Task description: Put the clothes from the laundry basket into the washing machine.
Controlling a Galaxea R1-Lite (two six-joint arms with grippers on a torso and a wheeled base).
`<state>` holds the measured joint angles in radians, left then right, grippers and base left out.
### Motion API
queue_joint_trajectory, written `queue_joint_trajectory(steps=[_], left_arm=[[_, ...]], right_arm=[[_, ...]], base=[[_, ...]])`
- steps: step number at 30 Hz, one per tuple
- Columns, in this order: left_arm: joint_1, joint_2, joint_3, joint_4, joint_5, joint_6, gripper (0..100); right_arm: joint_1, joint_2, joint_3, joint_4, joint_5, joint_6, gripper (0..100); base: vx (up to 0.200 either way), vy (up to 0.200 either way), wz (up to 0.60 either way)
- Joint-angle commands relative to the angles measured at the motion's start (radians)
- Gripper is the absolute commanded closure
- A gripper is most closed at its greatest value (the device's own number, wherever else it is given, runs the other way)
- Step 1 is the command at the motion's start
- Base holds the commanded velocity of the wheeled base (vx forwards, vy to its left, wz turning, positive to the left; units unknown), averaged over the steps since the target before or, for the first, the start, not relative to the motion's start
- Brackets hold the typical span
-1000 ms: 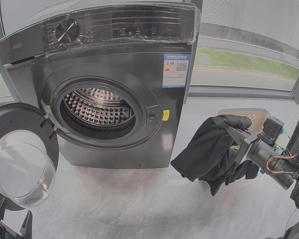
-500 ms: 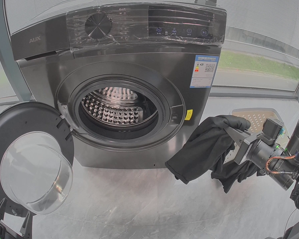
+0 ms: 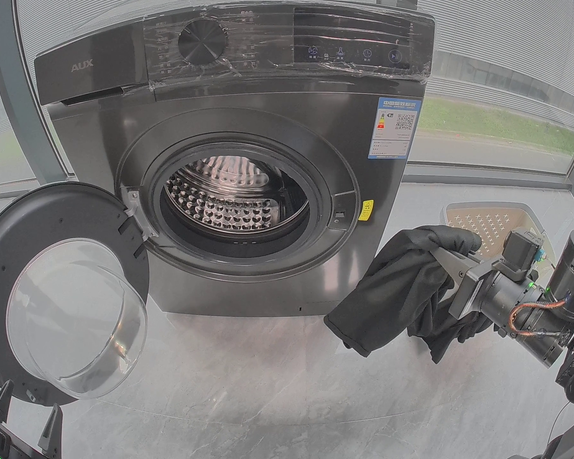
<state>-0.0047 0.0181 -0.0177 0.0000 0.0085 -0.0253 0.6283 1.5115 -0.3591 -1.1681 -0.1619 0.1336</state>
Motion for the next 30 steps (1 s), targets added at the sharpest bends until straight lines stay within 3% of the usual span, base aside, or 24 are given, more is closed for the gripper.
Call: queue_joint_trajectory(steps=[1, 11, 18, 30], left_arm=[[0.000, -0.018, 0.015, 0.000, 0.001, -0.001, 0], [0.000, -0.018, 0.013, 0.000, 0.002, 0.004, 0], [0.002, -0.018, 0.016, -0.003, 0.004, 0.036, 0], [0.003, -0.018, 0.016, -0.003, 0.002, 0.038, 0]], right_arm=[[0.001, 0.003, 0.002, -0.001, 0.001, 0.000, 100], [0.002, 0.019, 0.005, -0.002, 0.002, 0.000, 100], [0.030, 0.027, -0.049, 0.021, 0.055, -0.009, 100], [0.068, 0.085, -0.073, 0.004, 0.084, -0.002, 100]], base=[[0.000, 0.200, 0.00], [0.000, 0.200, 0.00], [0.000, 0.000, 0.00], [0.000, 0.000, 0.00]])
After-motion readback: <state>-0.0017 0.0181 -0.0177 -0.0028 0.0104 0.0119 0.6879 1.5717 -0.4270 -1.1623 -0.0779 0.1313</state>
